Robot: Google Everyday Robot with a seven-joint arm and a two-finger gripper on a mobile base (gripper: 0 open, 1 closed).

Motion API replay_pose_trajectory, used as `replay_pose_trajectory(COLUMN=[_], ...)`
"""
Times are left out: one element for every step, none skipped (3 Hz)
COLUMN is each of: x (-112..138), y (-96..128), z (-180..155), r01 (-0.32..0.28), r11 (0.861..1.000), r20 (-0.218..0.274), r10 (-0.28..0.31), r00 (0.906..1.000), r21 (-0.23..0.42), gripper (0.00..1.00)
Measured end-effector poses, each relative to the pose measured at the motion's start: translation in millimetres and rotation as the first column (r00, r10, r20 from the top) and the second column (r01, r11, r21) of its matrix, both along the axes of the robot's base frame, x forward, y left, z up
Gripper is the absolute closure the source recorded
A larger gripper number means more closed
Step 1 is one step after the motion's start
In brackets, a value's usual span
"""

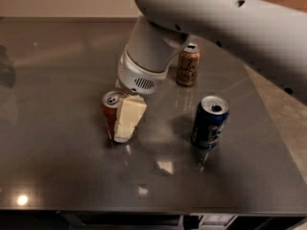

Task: Move coke can near orange can

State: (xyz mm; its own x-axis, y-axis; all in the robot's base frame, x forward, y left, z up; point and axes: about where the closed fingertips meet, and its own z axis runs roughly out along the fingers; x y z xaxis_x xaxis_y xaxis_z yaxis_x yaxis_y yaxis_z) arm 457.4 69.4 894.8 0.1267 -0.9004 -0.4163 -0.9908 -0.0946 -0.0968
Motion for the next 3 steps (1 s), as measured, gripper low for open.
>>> replay_pose_trajectory(x=[-0.2, 1.7, 15.7], y=[3.1, 2.1, -7.6], z=[1.0, 6.2, 12.6], r01=[-0.005, -0.001, 0.042], r11=[1.000, 1.000, 0.999], r20=[-0.002, -0.003, -0.004], r10=[0.005, 0.001, -0.042], r00=[1.0000, 1.0000, 0.9991], r21=[0.005, 0.016, 0.011], gripper=[0.42, 0.64, 0.88])
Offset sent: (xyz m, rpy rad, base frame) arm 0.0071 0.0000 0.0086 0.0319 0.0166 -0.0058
